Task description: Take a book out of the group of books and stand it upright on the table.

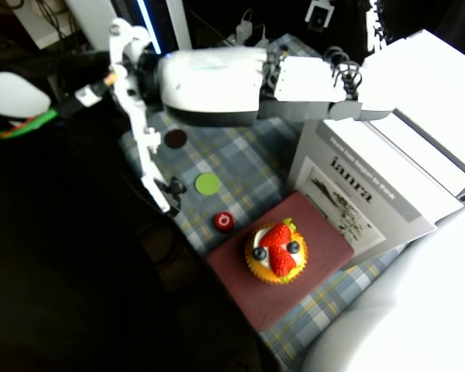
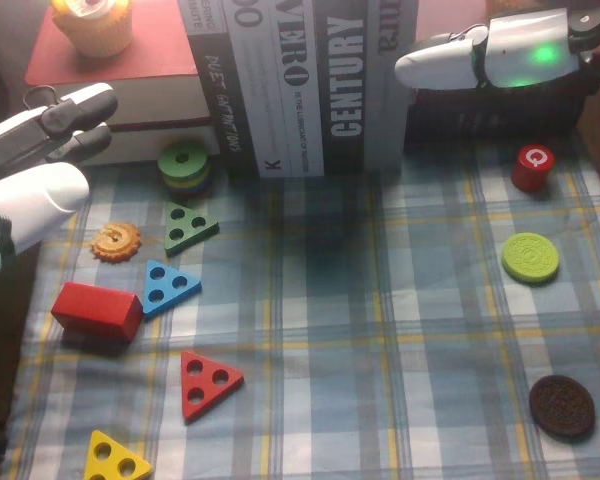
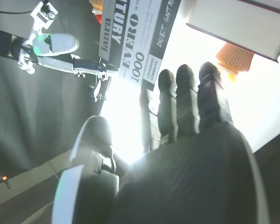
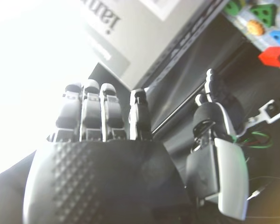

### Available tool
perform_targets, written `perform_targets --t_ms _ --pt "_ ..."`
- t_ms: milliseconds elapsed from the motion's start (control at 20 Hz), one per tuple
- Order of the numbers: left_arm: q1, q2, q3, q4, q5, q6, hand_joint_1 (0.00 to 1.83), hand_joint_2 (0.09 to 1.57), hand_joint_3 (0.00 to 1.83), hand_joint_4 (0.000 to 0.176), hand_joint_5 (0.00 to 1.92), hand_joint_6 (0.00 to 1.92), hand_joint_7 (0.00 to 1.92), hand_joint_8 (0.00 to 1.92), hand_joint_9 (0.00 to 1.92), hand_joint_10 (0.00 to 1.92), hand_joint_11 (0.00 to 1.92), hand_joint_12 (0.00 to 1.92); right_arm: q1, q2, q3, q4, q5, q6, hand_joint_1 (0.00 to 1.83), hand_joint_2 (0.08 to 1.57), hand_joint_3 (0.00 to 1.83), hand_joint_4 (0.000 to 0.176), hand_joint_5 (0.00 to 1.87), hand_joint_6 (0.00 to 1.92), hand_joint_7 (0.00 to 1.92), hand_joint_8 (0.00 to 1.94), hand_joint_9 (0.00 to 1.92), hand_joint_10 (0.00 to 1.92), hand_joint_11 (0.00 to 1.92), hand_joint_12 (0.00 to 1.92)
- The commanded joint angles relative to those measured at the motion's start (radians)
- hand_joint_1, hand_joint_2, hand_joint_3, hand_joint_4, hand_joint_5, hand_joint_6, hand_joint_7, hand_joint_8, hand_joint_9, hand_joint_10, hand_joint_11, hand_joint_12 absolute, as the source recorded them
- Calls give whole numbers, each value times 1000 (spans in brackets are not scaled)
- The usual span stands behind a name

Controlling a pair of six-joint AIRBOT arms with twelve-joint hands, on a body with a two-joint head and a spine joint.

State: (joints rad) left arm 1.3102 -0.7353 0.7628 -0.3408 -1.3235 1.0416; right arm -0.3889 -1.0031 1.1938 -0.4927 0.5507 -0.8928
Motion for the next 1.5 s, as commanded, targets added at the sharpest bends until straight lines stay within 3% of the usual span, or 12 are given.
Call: perform_targets --t_ms 0,400,500,700,1300,1450 --pt "-3 -2 6 6 -130 -14 160 1376 0 176 314 3 308 0 190 2 0 0 16 0 -5 18 91 -2 0 1145 0 176 97 2 0 0 0 0 0 0" --pt "4 -2 6 5 -135 -21 145 1373 0 176 321 2 330 7 208 7 0 0 15 3 -30 2 80 -2 0 1143 1 176 122 10 0 0 0 0 0 0" --pt "11 -3 5 4 -138 -26 200 1375 0 161 341 5 325 1 189 1 0 0 11 16 -56 -12 81 -2 0 1155 4 176 160 19 0 0 0 0 0 0" --pt "19 -3 2 2 -145 -30 195 1368 0 171 339 2 324 1 184 1 0 0 3 58 -95 -31 84 -2 0 1154 3 176 176 20 0 0 0 0 0 0" --pt "59 -7 -4 -18 -178 -54 199 1380 2 172 319 3 287 0 168 0 0 0 -97 169 -199 1 263 -2 0 1208 16 176 282 10 0 0 0 0 0 0" --pt "65 -9 -4 -22 -182 -59 210 1390 2 172 310 2 276 1 159 0 0 0 -117 185 -221 -6 288 -3 89 1255 6 173 333 12 1 0 0 0 0 0"
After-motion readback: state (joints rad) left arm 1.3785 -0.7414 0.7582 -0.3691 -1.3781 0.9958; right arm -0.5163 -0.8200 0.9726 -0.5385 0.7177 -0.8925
